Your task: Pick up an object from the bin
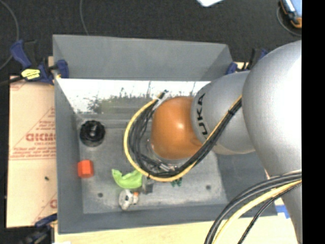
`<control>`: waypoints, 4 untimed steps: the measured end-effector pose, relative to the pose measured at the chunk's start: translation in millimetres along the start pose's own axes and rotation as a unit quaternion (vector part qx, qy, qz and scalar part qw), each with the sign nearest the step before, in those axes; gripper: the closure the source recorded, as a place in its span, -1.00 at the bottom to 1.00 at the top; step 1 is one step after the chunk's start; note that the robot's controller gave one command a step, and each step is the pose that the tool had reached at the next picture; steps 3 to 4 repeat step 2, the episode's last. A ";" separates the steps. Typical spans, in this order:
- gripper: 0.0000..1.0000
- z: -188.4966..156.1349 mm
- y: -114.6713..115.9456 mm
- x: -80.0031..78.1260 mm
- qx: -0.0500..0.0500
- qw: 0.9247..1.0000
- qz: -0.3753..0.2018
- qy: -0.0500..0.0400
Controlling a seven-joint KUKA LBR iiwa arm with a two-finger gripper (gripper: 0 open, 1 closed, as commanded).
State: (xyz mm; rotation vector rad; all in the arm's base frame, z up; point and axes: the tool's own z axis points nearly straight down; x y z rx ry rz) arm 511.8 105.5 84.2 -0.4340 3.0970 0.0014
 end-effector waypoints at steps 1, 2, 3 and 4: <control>1.00 -16.5 0.0 -3.6 0.001 1.000 -0.011 -0.002; 1.00 -33.5 2.0 -17.2 0.001 1.000 -0.013 -0.003; 1.00 -33.5 2.0 -17.2 0.001 1.000 -0.013 -0.003; 1.00 -33.5 2.0 -17.2 0.001 1.000 -0.013 -0.003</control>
Offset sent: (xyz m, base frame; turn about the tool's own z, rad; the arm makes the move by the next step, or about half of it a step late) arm 0.0134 0.0077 0.0323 -0.0312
